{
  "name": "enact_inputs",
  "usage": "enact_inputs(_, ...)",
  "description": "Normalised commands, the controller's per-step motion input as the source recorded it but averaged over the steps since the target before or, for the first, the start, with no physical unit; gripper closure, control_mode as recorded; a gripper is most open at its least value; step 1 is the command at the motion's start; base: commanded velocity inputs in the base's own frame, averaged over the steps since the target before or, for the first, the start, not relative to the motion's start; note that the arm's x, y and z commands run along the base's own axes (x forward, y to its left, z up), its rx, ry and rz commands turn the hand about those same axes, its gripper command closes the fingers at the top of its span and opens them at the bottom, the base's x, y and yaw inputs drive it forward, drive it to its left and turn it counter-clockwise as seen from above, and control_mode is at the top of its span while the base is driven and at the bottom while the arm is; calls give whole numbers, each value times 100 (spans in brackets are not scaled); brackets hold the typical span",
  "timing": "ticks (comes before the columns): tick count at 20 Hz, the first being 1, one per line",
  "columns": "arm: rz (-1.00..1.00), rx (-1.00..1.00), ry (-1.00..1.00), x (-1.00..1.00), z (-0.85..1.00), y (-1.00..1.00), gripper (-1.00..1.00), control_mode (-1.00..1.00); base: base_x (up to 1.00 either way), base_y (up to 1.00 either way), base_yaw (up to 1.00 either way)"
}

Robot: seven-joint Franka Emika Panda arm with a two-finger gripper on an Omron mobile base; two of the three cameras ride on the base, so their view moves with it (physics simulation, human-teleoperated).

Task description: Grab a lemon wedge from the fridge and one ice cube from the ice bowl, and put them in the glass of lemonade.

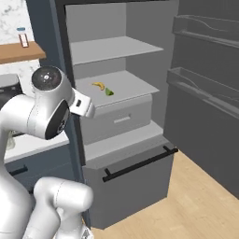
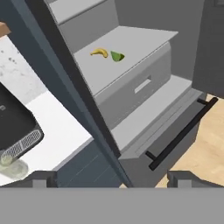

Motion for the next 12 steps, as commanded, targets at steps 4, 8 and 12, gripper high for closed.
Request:
enact_inputs(4,0,0,0,0,0,0,-100,100,26,-100,30)
enact_inputs(8,0,0,0,0,0,0,-100,100,52,-95,44)
enact_inputs(12,0,0,0,0,0,0,-100,100,30,-53,49)
